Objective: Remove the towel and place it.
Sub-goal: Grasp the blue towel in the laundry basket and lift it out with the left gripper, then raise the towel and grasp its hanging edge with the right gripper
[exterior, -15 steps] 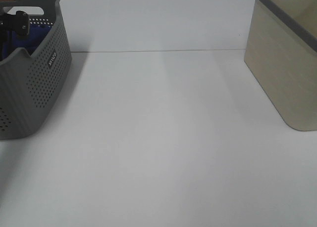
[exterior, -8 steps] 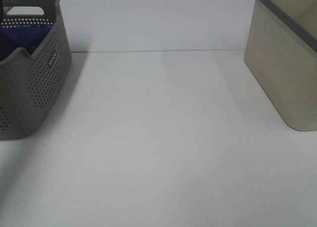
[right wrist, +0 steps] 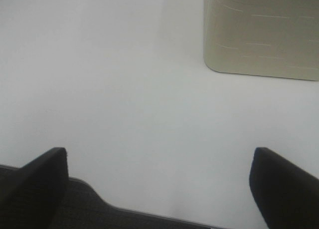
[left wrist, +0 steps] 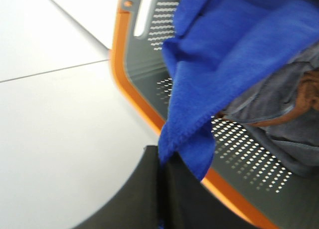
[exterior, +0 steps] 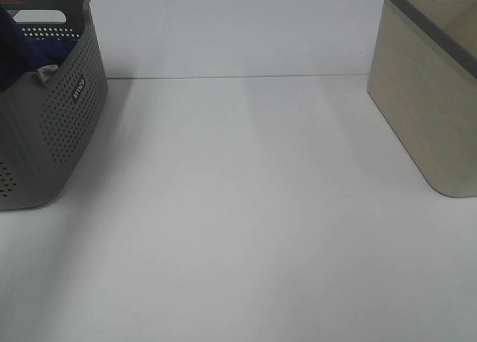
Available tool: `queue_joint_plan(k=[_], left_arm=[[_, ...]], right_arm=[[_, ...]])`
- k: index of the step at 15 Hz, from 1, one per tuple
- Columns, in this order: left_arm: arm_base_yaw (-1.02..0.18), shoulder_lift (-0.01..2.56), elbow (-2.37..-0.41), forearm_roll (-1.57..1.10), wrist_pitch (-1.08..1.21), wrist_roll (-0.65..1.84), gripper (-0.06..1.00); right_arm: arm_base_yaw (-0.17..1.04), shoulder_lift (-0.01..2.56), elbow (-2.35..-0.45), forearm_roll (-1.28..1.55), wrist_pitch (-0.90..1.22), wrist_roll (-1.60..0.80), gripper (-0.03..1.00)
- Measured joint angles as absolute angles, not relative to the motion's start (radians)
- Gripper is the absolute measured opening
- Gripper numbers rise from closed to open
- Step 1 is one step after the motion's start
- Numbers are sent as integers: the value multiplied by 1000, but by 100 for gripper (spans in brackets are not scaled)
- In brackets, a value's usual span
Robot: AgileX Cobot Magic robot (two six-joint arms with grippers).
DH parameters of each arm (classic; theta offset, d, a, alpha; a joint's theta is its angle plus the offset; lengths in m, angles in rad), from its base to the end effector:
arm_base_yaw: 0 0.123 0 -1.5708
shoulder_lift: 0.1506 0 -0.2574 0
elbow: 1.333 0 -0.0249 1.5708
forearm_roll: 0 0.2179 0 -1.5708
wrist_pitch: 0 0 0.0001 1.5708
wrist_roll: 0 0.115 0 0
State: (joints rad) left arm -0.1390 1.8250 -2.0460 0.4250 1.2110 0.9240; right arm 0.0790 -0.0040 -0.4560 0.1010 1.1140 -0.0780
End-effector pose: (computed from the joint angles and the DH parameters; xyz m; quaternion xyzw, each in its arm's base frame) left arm 0.3723 -0.0073 0.3682 0.4727 0.7933 0.3174 0.2154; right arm 0.0143 0.0116 0.2339 -0.0709 0.8726 0.0507 0.4805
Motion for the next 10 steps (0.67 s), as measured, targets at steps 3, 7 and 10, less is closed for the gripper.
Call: queue_joint_plan(k=[3,7,10], left_arm=[[-209,1725,-2046,499,1213,915,0],[-352,1609,-2046,605,1212,879,0],[-438,1589,-2055,701,1194,847,0]], right_arm=[[79,-4,-456,101,1112,-78,95],[79,11,-456,110,1096,-78,95],[79,106,-474,209,1027,-196,95]])
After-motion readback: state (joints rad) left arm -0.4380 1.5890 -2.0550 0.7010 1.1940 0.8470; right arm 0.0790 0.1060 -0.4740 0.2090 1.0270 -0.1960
